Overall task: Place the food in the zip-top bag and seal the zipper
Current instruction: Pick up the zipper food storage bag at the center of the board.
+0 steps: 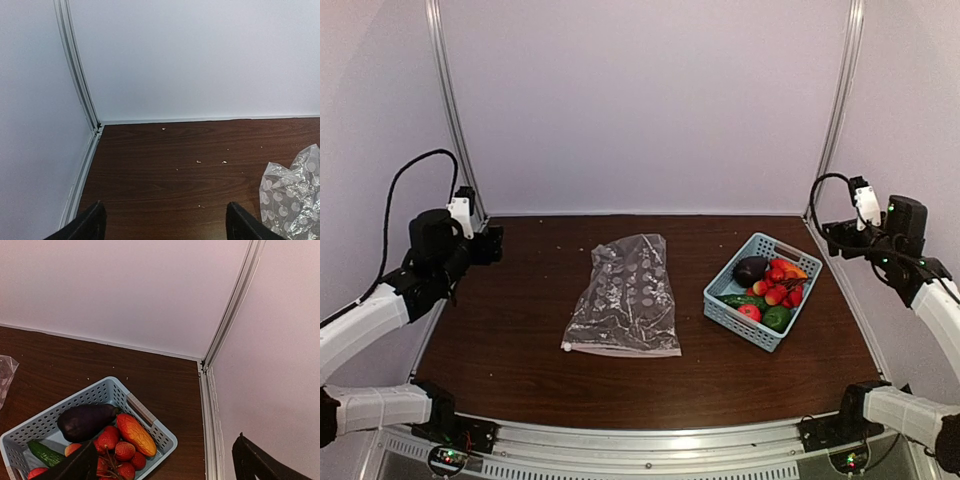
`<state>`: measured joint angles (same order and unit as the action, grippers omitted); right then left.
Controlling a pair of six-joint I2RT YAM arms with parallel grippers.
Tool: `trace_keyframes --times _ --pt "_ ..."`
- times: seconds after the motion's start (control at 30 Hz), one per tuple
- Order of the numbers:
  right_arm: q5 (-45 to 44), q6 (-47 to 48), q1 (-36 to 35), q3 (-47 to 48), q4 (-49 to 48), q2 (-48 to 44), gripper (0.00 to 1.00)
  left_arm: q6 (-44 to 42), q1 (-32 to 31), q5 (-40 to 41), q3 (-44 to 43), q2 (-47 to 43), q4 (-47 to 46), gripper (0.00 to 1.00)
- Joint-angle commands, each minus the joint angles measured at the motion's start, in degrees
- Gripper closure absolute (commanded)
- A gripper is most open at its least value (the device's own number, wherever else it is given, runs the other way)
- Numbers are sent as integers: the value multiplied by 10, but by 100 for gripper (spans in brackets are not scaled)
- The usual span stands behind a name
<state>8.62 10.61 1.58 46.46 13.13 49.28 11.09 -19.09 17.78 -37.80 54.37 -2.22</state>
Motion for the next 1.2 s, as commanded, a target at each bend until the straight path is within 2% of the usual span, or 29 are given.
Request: trace_keyframes --times 0.0,0.17,0.27,0.4,0.5,0.6,0.67,0.8,0.9,1.03,1.17 --pt "27 84 -6 -36 48 -43 4 -2 12 -95 -3 30 -42 19" --pt "111 159 -21 -44 116 -54 4 -16 -37 -143 -26 79 -15 23" --pt "150 193 -45 -36 146 -30 6 13 -61 -178 -54 126 17 18" --pt "180 221 -101 -2 172 43 10 70 -80 -216 -113 212 78 14" --pt "191 234 -155 30 191 110 16 82 -99 -248 -137 252 103 14" --pt "190 254 -219 65 205 178 21 57 -125 -281 -131 244 104 15" --pt "192 273 -258 92 220 222 26 9 -159 -299 -119 222 101 18" --pt "228 288 -296 133 238 286 36 -120 -291 -206 -143 213 147 24" --pt "256 274 -300 136 224 296 38 -196 -374 -128 -155 237 175 33" --pt "283 232 -286 107 178 287 40 -244 -427 -96 -186 293 203 50" --pt "279 211 -270 89 160 274 41 -294 -462 -55 -225 358 238 55"
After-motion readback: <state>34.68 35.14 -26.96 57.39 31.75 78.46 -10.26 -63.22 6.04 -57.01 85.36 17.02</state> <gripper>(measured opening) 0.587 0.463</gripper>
